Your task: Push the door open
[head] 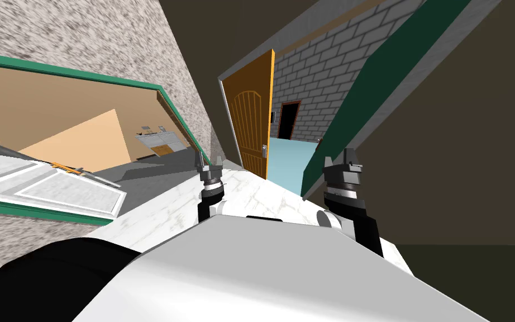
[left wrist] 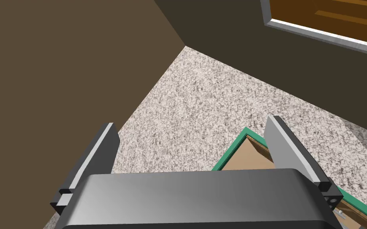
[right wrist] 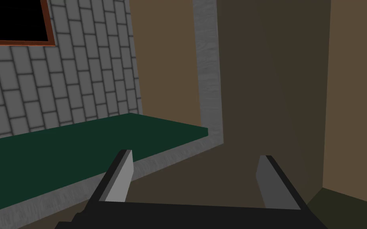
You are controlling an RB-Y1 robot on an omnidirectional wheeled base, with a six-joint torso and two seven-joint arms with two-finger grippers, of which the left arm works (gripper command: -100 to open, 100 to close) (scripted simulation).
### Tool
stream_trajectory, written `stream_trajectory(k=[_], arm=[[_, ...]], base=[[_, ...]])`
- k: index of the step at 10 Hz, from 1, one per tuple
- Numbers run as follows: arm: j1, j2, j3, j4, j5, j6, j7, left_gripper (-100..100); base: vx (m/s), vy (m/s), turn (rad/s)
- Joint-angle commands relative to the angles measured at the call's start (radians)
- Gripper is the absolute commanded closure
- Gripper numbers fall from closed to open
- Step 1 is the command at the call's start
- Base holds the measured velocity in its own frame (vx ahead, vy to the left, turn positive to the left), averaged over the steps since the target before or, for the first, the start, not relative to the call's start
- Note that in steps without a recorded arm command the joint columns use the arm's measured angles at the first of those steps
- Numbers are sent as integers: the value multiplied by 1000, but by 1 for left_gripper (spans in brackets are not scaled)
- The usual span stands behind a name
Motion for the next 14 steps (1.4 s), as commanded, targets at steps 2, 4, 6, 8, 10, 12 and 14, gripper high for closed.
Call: stream_trajectory(k=[2, 4, 6, 8, 10, 12, 14], arm=[[-30, 12, -3, 50, -1, 4, 3, -100], [-64, 24, -7, 107, -1, 10, 5, -100], [-93, 34, -10, 156, -2, 14, 8, -100], [-128, 43, -13, 214, -3, 19, 11, -100], [-165, 53, -17, 276, -4, 25, 14, -100], [-186, 57, -19, 311, -4, 28, 16, -100], [-229, 66, -24, 381, -5, 34, 19, -100]], base=[[38, 8, -43], [92, 32, -46], [75, 39, -43], [75, 31, -49], [81, 32, -54], [83, 45, -43], [64, 25, -52]])
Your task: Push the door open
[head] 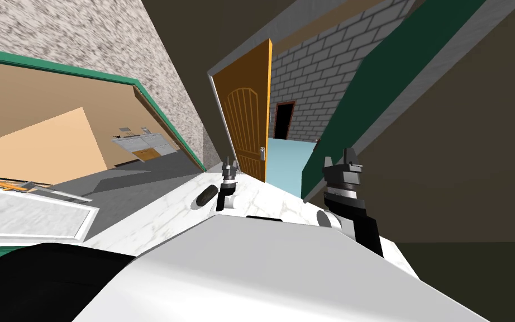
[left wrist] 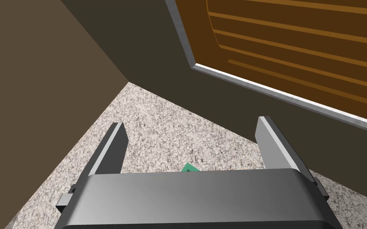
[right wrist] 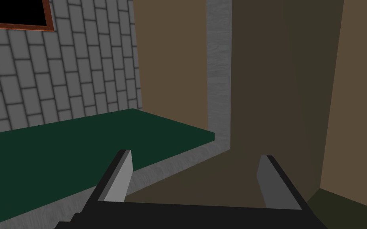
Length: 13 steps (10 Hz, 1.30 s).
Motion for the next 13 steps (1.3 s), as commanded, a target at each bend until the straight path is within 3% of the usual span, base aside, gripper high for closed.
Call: stream_trajectory(k=[1, 2, 4, 5, 8, 9, 12, 13], arm=[[-40, 11, 2, 50, 2, 6, 7, -100], [-40, 11, 2, 65, 2, 6, 7, -100], [-87, 19, -3, 128, 1, 13, 11, -100], [-87, 19, -3, 144, 1, 13, 11, -100], [-161, 29, -10, 251, 0, 24, 17, -100], [-161, 29, -10, 267, 0, 24, 17, -100], [-237, 36, -18, 383, -2, 36, 24, -100], [-237, 36, -18, 395, -2, 36, 24, -100]], base=[[84, 41, -66], [58, 31, -21], [59, 33, -60], [54, 30, -20], [83, 40, -58], [55, 46, -36], [66, 41, -70], [62, 39, -22]])
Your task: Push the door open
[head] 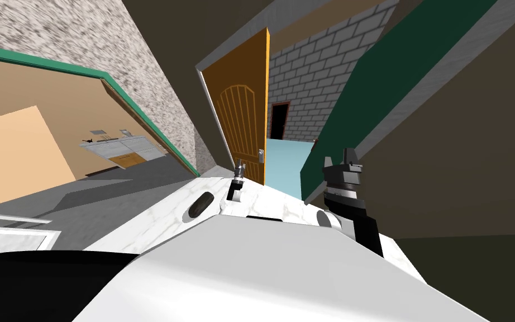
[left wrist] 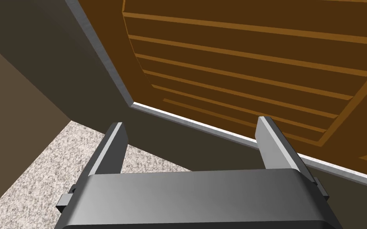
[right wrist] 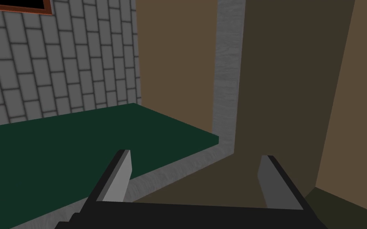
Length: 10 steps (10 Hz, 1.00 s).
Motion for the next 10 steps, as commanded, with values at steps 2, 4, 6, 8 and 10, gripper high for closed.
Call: stream_trajectory(k=[2, 4, 6, 8, 10], arm=[[-38, 3, -1, 65, 0, 5, 2, -100], [-64, 4, -4, 108, -1, 9, 5, -100], [-90, 5, -6, 151, -1, 13, 7, -100], [-141, 7, -12, 217, -3, 21, 11, -100], [-166, 7, -14, 269, -3, 25, 13, -100]], base=[[45, 32, -35], [49, 27, -37], [52, 29, -37], [56, 40, -55], [49, 40, -45]])
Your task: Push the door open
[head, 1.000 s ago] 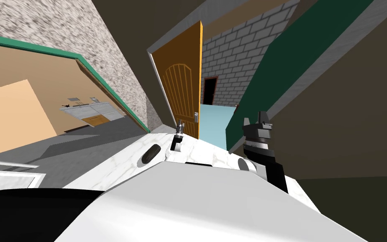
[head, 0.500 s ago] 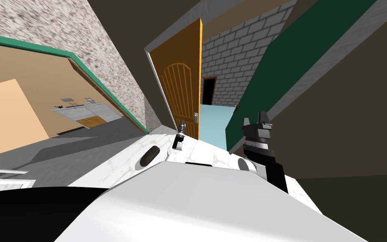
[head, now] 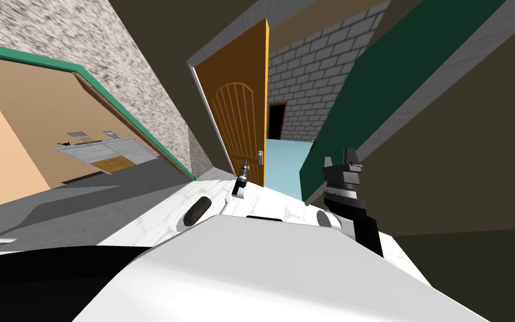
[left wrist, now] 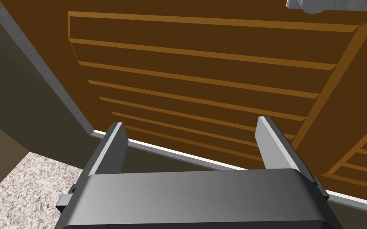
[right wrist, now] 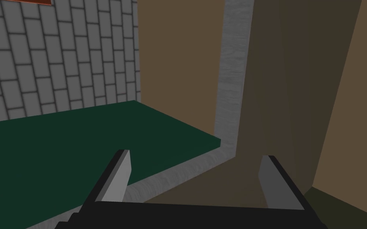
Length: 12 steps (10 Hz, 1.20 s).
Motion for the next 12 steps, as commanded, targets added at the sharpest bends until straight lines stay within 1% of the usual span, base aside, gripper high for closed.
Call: stream_trajectory(k=[1, 2, 4, 5, 7, 8, 11, 12], arm=[[-35, 1, -4, 50, -1, 9, 4, -100], [-35, 1, -4, 63, -1, 9, 4, -100], [-83, 1, -9, 129, -2, 16, 8, -100], [-83, 1, -9, 144, -2, 16, 8, -100], [-130, -1, -14, 216, -3, 23, 12, -100], [-130, -1, -14, 223, -3, 23, 12, -100], [-195, -5, -21, 321, -4, 33, 18, -100], [-195, -5, -21, 331, -4, 33, 18, -100]], base=[[78, 47, -76], [66, 40, -29], [72, 36, -57], [48, 44, -25], [55, 48, -50], [48, 37, -33], [66, 47, -59], [60, 43, -19]])
